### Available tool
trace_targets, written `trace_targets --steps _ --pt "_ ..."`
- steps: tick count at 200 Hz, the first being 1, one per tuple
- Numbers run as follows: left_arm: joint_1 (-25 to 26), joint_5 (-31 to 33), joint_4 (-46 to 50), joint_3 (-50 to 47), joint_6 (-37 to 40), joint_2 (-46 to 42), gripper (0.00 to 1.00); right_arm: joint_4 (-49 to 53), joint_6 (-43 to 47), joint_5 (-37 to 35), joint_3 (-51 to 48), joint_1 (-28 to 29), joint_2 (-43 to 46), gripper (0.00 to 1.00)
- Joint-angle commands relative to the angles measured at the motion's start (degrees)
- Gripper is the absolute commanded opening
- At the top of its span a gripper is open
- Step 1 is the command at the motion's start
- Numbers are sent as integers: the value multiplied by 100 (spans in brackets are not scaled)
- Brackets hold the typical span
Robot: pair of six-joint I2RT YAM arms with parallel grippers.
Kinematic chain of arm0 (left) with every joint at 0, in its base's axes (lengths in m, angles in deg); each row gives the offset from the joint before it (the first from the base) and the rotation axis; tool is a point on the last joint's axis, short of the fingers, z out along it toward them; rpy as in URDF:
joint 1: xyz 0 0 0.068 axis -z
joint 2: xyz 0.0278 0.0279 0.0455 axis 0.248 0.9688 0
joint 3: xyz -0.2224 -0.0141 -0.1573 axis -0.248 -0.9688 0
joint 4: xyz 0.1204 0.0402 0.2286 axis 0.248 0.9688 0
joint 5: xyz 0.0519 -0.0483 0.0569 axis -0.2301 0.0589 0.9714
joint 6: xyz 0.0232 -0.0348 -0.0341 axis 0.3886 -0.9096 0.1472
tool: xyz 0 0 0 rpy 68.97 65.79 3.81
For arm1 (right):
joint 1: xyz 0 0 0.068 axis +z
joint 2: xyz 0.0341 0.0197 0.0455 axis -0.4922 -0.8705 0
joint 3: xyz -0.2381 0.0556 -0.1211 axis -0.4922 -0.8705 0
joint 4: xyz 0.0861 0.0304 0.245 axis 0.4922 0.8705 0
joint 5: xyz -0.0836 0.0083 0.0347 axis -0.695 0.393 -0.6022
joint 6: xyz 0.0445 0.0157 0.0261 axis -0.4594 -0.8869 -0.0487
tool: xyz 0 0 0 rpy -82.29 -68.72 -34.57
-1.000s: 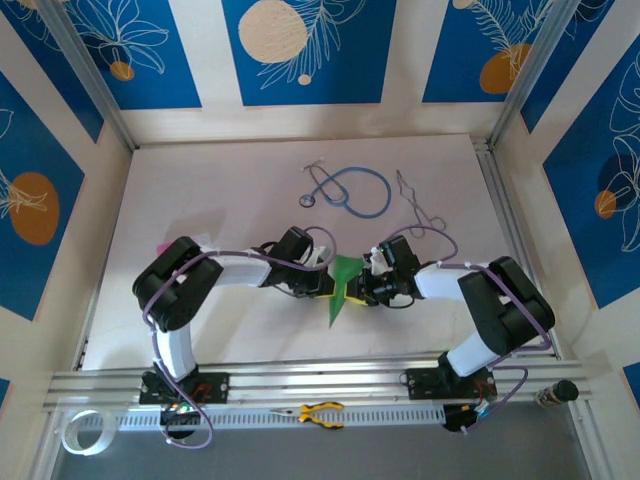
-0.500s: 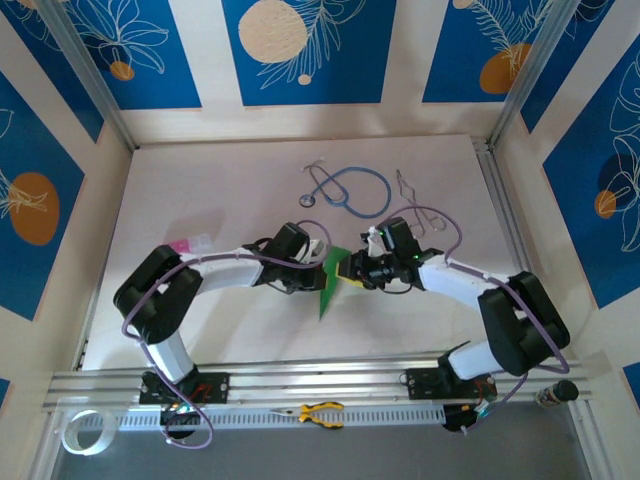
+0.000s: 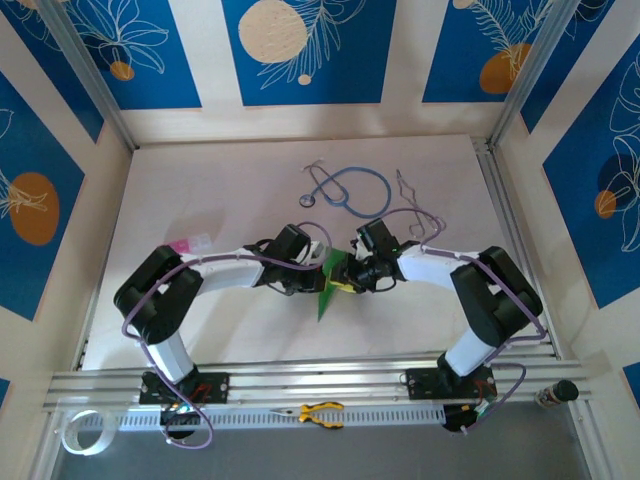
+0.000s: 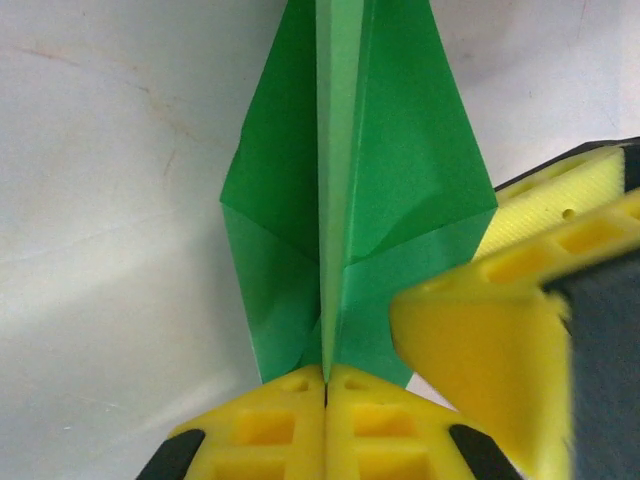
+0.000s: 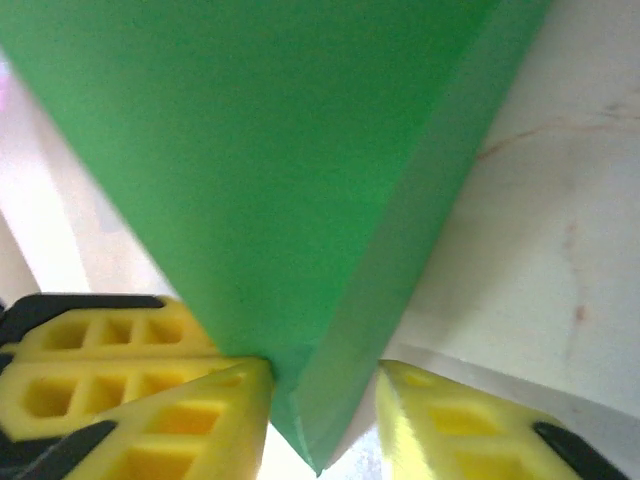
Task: Fold a paper plane with a square sheet of paper (pick it up from the middle)
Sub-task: Move a paper plane to the center of the table.
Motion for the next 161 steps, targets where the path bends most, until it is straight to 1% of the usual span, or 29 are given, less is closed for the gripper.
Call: trace_targets --steps 1,36,49,57,81,113,121,131,147,161 --pt "42 31 138 143 134 -80 4 135 -96 -88 -33 -49 -5 28" --pt "42 32 175 200 144 -62 7 -306 -157 198 -321 -215 136 20" --pt "43 14 110 188 135 -82 10 -415 -193 280 -381 -269 146 14" --pt "45 9 15 134 106 -115 12 -450 -202 318 -407 -291 145 12" --pt "37 10 -4 132 101 -120 23 -480 -210 355 -446 -316 172 10" --pt "33 26 -220 21 101 -315 29 -477 -201 392 -412 -316 181 9" --pt "48 157 -371 -99 75 -470 31 -448 -209 383 -400 -316 172 9" --pt "34 285 -648 -299 21 -669 37 -418 -220 363 -386 -316 172 9" --pt "41 355 -948 -503 7 -867 44 -402 -220 365 -367 -316 154 8" --pt "24 339 -935 -492 33 -853 46 -401 -219 374 -355 -309 147 8"
